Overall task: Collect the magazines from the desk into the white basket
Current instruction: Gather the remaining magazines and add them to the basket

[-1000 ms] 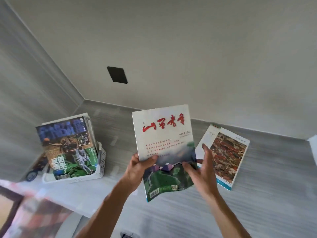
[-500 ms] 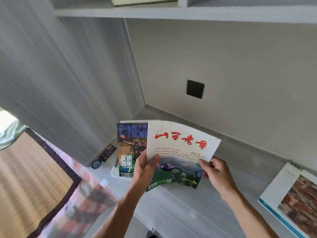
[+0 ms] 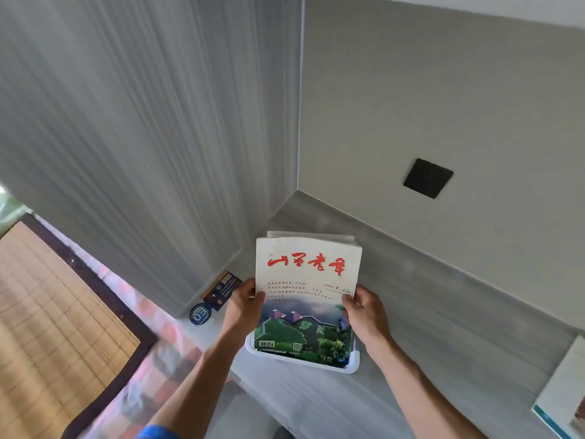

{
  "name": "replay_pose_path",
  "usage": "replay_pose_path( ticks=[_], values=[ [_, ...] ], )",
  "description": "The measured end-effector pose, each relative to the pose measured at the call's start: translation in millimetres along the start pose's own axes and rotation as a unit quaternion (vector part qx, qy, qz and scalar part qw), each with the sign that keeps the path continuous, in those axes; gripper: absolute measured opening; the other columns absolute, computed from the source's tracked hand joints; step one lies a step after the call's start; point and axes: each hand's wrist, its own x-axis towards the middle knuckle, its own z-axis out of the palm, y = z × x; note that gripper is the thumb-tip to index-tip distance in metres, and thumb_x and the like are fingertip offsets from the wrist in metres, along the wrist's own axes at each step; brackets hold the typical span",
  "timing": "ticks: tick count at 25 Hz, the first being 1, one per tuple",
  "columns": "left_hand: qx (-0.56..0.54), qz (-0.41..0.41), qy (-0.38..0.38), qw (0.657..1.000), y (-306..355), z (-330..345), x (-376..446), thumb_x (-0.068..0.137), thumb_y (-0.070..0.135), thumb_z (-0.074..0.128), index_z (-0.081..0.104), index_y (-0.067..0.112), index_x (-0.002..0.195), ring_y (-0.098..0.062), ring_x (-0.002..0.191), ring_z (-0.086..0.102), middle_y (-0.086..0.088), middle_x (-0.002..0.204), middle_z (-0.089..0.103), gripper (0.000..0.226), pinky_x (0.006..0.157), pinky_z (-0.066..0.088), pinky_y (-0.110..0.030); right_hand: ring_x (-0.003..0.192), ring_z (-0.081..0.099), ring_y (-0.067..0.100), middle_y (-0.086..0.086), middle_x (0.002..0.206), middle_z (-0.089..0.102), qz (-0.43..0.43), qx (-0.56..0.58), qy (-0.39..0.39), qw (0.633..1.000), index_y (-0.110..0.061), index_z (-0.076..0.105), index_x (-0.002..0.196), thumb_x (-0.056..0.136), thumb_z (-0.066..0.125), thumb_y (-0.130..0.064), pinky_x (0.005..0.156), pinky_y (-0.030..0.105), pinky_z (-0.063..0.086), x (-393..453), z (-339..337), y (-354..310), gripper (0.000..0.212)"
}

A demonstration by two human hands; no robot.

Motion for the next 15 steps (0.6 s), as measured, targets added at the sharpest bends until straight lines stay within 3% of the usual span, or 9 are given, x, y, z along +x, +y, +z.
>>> replay_pose_path(
  ticks=[3,6,8,11,13,15],
  values=[
    [0.05,0.031,-0.03,0.998,-8.5,10.1,10.9,0.09,0.004,0.053,0.062,0.02,0.097,-0.019,0.085,0.065,-0.003,0.104,0.07,0.02,0.05,0.049,-0.006,0.059,0.066,0.022,0.011,0.092,0.073,0.106,0.08,0.03,0.991,-0.01,0.066,0.103,0.091,0.059,-0.004,0.053,0.034,0.055,12.8,-4.3,10.9,0.015],
    [0.095,0.017,-0.02,0.995,1.7,16.7,16.7,0.089,0.005,0.053,0.061,0.011,0.102,-0.029,0.089,0.067,-0.015,0.115,0.069,0.016,0.067,0.061,-0.033,0.068,0.067,0.019,0.01,0.094,0.072,0.119,0.131,0.004,0.984,-0.009,0.064,0.106,0.088,0.061,-0.001,0.06,0.034,0.057,21.4,-15.2,8.5,0.02],
    [0.118,0.011,0.029,0.993,12.1,20.1,7.6,0.083,0.003,0.056,0.051,0.012,0.111,-0.033,0.095,0.062,-0.019,0.121,0.062,0.03,0.073,0.06,-0.042,0.067,0.071,0.012,0.0,0.094,0.072,0.096,0.146,-0.014,0.984,-0.015,0.063,0.106,0.087,0.064,-0.001,0.058,0.026,0.055,15.7,-21.2,7.1,0.024],
    [0.163,0.128,0.113,0.972,35.3,34.7,-21.3,0.071,0.001,0.063,0.043,0.016,0.124,-0.032,0.109,0.049,-0.014,0.128,0.05,0.058,0.087,0.049,-0.045,0.087,0.068,0.011,-0.006,0.103,0.07,0.094,0.159,-0.012,0.983,-0.022,0.062,0.109,0.086,0.066,-0.004,0.064,0.026,0.053,-1.6,-40.6,23.1,0.029],
    [0.132,0.224,0.066,0.963,58.0,59.9,-44.2,0.073,0.004,0.062,0.044,0.013,0.128,-0.031,0.112,0.05,-0.014,0.128,0.053,0.059,0.091,0.042,-0.04,0.09,0.065,0.016,-0.005,0.103,0.069,0.12,0.184,0.008,0.975,-0.021,0.062,0.11,0.088,0.064,-0.004,0.067,0.031,0.054,-17.1,-63.5,48.2,0.028],
    [0.105,0.276,-0.018,0.955,78.6,98.5,-69.6,0.077,0.007,0.059,0.045,0.009,0.132,-0.032,0.112,0.052,-0.016,0.129,0.055,0.057,0.094,0.039,-0.037,0.081,0.064,0.017,-0.003,0.093,0.067,0.168,0.213,0.053,0.961,-0.018,0.063,0.109,0.09,0.062,-0.004,0.066,0.032,0.052,-35.5,-97.9,83.1,0.024]
  ],
)
